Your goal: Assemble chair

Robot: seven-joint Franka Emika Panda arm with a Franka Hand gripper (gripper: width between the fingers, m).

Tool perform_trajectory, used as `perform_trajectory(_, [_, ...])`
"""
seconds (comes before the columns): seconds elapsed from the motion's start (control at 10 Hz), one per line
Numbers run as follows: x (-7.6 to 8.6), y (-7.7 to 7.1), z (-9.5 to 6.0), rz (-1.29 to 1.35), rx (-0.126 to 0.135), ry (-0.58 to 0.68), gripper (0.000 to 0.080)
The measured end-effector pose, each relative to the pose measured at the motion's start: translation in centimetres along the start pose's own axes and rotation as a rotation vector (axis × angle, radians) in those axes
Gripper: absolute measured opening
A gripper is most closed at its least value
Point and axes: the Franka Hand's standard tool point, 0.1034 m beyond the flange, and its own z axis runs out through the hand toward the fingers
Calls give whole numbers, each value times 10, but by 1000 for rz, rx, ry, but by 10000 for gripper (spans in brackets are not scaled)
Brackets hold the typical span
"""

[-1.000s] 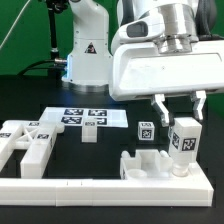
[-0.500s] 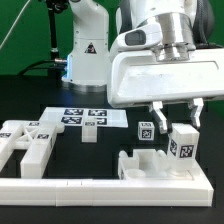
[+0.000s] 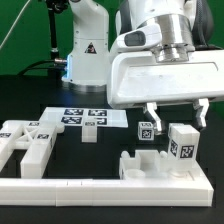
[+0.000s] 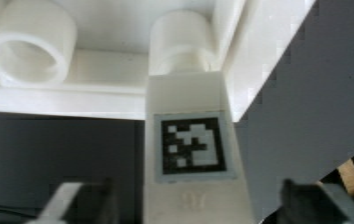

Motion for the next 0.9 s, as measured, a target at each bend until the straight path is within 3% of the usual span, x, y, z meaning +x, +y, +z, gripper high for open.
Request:
perform_trajectory(0.1, [0, 0, 0, 0, 0, 0, 619])
perform_trajectory(0.6, [0, -1, 2, 0, 3, -26, 649])
perform_trajectory(0.9, [29, -8, 7, 15, 22, -97, 649])
